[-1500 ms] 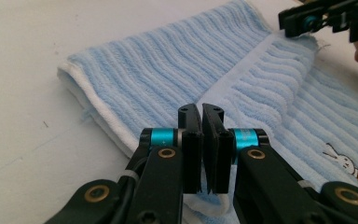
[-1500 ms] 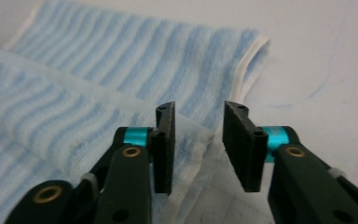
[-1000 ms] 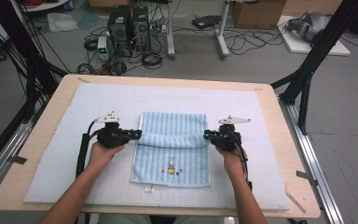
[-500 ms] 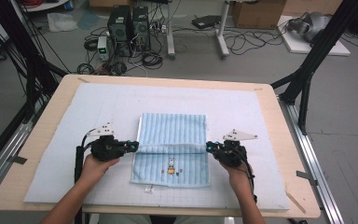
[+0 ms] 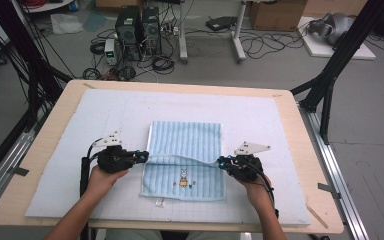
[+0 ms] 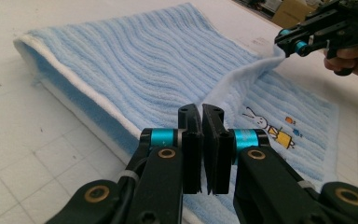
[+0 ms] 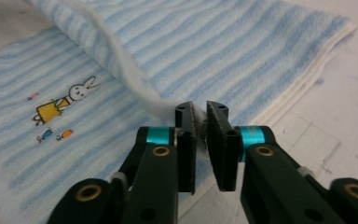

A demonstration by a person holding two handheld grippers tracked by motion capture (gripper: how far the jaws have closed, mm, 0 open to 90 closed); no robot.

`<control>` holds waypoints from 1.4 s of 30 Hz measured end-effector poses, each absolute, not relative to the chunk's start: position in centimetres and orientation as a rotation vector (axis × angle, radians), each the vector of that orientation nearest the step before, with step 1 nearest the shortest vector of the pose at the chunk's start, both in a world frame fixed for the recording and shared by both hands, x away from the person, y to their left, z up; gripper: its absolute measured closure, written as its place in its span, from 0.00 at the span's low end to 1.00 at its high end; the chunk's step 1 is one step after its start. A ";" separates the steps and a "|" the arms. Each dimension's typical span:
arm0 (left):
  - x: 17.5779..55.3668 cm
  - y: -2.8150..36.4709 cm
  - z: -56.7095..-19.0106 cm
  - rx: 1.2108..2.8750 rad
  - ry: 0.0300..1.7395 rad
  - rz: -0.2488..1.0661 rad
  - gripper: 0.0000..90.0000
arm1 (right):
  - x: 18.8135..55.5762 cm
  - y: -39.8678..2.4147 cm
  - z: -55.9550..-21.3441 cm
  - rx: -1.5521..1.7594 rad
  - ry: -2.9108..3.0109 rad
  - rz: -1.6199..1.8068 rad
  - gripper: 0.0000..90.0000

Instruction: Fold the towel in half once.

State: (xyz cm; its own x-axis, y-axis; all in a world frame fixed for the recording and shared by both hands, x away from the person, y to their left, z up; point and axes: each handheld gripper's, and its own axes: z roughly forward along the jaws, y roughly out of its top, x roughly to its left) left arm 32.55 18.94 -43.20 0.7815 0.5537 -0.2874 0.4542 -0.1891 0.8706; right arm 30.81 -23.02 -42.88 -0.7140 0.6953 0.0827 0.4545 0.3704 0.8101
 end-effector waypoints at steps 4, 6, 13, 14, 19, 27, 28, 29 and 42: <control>32.3 18.9 -43.0 1.815 0.766 0.101 0.95 | 30.4 -23.7 -42.5 1.040 2.339 1.305 0.94; 31.9 19.0 -42.8 1.813 0.755 0.101 0.95 | 30.1 -23.9 -42.2 1.040 2.330 1.335 0.94; 30.3 19.4 -42.5 1.816 0.731 0.093 0.95 | 28.0 -24.4 -41.6 0.991 2.339 1.373 0.94; 30.0 19.4 -42.5 1.822 0.722 0.089 0.95 | 27.6 -24.4 -41.6 0.989 2.343 1.375 0.94; 28.9 19.4 -42.7 1.845 0.702 0.073 0.95 | 26.2 -24.5 -41.6 0.961 2.369 1.357 0.94; 27.6 19.8 -43.2 1.870 0.692 0.030 0.95 | 24.9 -24.3 -42.1 0.924 2.423 1.321 0.94; 27.5 19.8 -43.3 1.879 0.686 0.025 0.95 | 24.9 -24.3 -42.1 0.916 2.425 1.316 0.94; 27.4 19.7 -43.5 1.887 0.686 0.020 0.94 | 24.8 -24.3 -42.2 0.924 2.431 1.305 0.94; 28.2 20.8 -43.4 1.781 0.817 0.073 0.75 | 24.0 -24.7 -42.4 0.949 2.509 1.294 0.70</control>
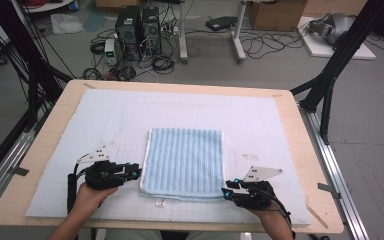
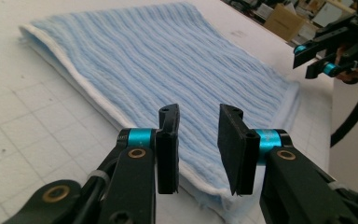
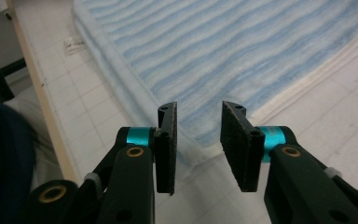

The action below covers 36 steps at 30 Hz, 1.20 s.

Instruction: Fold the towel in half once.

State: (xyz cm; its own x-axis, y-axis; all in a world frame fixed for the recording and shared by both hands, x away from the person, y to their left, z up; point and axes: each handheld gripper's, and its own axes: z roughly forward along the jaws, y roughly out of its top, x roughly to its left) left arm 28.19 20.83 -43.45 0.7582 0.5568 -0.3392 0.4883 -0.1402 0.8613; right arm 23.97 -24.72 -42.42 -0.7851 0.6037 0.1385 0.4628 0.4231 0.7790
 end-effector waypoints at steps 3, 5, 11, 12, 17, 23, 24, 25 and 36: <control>28.4 20.5 -43.4 1.784 0.874 0.107 0.71 | 24.4 -24.8 -42.1 1.004 2.434 1.318 0.68; 28.4 20.1 -43.6 1.802 0.880 0.104 0.69 | 24.7 -24.4 -42.2 1.021 2.414 1.282 0.65; 28.1 19.4 -44.4 1.878 0.855 0.033 0.65 | 25.3 -22.7 -42.8 0.963 2.473 1.269 0.64; 28.0 19.4 -44.5 1.889 0.849 0.024 0.65 | 25.2 -22.4 -42.9 0.945 2.493 1.265 0.64; 28.3 18.5 -45.2 1.946 0.875 0.029 0.64 | 25.7 -22.2 -43.9 0.984 2.507 1.180 0.75; 28.1 17.5 -45.1 1.999 0.840 0.064 0.96 | 25.8 -21.8 -44.2 0.944 2.538 1.126 0.99; 28.0 17.5 -44.9 1.991 0.834 0.067 0.97 | 25.8 -21.8 -44.2 0.948 2.541 1.126 0.99; 27.9 17.7 -44.7 1.980 0.822 0.069 0.97 | 25.8 -21.9 -44.2 0.949 2.537 1.134 0.99; 27.7 18.5 -44.0 1.899 0.801 0.042 0.97 | 26.1 -21.9 -43.8 1.019 2.488 1.215 0.68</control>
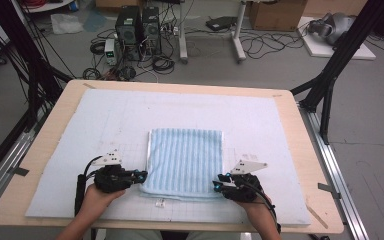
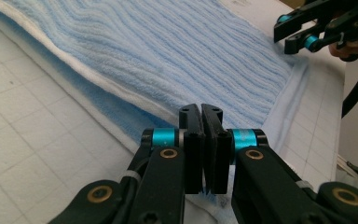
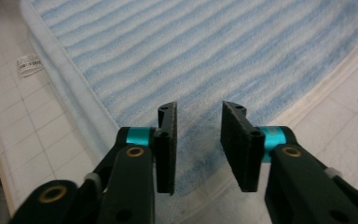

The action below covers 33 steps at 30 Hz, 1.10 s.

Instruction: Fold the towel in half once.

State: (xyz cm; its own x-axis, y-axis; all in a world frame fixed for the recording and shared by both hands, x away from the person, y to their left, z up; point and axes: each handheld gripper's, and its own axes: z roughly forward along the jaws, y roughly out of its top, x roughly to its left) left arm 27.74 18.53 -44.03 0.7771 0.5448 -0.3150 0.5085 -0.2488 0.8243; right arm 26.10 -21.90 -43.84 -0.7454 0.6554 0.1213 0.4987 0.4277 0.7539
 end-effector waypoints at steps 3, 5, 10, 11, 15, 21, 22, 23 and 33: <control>27.7 18.5 -44.0 1.893 0.801 0.033 0.97 | 26.2 -21.3 -44.4 0.984 2.509 1.127 0.82; 27.7 18.6 -44.0 1.893 0.798 0.035 0.97 | 26.2 -21.5 -44.2 0.975 2.506 1.123 0.96; 27.5 18.8 -43.7 1.870 0.781 0.029 0.97 | 26.0 -21.8 -43.8 0.965 2.493 1.144 0.97; 27.4 18.9 -43.6 1.864 0.779 0.028 0.97 | 25.9 -21.9 -43.6 0.960 2.486 1.156 0.97; 27.1 19.4 -43.3 1.843 0.771 0.020 0.97 | 25.3 -22.1 -42.6 0.937 2.488 1.191 0.97; 27.3 19.0 -44.1 1.909 0.807 -0.027 0.89 | 25.2 -21.8 -43.0 0.954 2.516 1.115 0.86; 27.3 18.9 -44.2 1.920 0.815 -0.031 0.87 | 25.4 -21.8 -43.3 0.961 2.522 1.088 0.80; 27.3 18.9 -44.2 1.922 0.824 -0.010 0.83 | 25.4 -21.7 -43.5 0.976 2.514 1.070 0.76; 28.4 19.1 -43.2 1.840 0.819 0.112 0.68 | 24.9 -21.0 -43.6 0.857 2.577 1.232 0.78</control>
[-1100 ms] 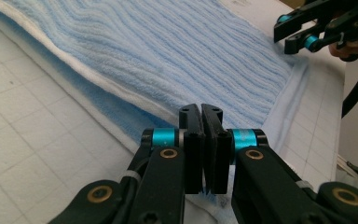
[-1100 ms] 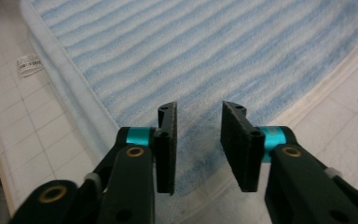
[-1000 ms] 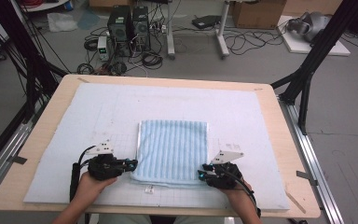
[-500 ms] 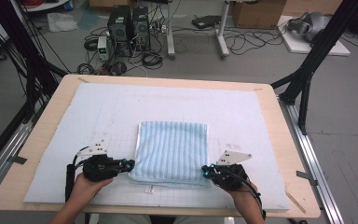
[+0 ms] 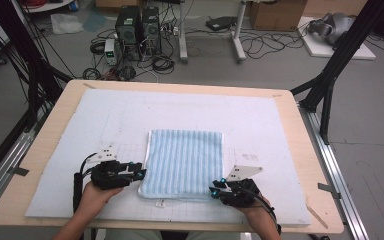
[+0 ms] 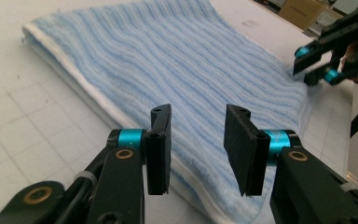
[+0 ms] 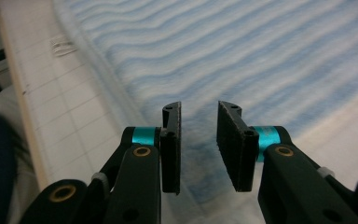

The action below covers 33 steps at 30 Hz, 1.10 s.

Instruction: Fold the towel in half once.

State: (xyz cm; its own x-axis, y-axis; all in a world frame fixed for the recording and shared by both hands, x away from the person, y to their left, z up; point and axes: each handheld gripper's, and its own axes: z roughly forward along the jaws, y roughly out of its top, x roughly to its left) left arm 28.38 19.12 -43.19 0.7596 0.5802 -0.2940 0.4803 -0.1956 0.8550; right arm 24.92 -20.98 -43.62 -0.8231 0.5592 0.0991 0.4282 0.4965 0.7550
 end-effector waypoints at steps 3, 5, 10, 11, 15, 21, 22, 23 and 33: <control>29.1 18.9 -43.0 1.832 0.817 0.131 0.67 | 24.8 -20.0 -44.2 0.803 2.609 1.155 0.74; 29.8 18.8 -42.9 1.823 0.820 0.145 0.66 | 24.8 -19.7 -44.2 0.747 2.606 1.110 0.74; 31.2 18.4 -42.7 1.811 0.829 0.167 0.64 | 24.6 -20.6 -43.6 0.698 2.703 1.112 0.75; 31.4 18.3 -42.8 1.812 0.829 0.175 0.64 | 24.6 -20.9 -43.5 0.711 2.699 1.134 0.74; 32.0 17.9 -43.1 1.832 0.827 0.184 0.64 | 24.7 -21.7 -43.2 0.770 2.628 1.346 0.81; 32.8 17.5 -43.2 1.812 0.806 0.218 0.64 | 25.4 -19.4 -43.7 0.731 2.637 1.375 0.93; 33.0 17.5 -43.2 1.808 0.815 0.219 0.64 | 25.6 -18.9 -44.0 0.719 2.651 1.362 0.93; 33.3 17.4 -43.2 1.803 0.819 0.218 0.64 | 25.8 -18.4 -44.2 0.711 2.673 1.349 0.93; 35.9 16.6 -43.4 1.782 0.885 0.243 0.65 | 26.2 -19.1 -43.9 0.709 2.720 1.358 0.77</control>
State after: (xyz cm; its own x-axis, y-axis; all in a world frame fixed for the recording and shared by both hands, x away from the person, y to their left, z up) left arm 35.87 16.58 -43.40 0.7021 0.6675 -0.2480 0.4476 -0.1428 0.8827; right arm 26.24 -19.12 -43.86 -0.8966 0.4044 0.1805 0.3874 0.5185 0.7623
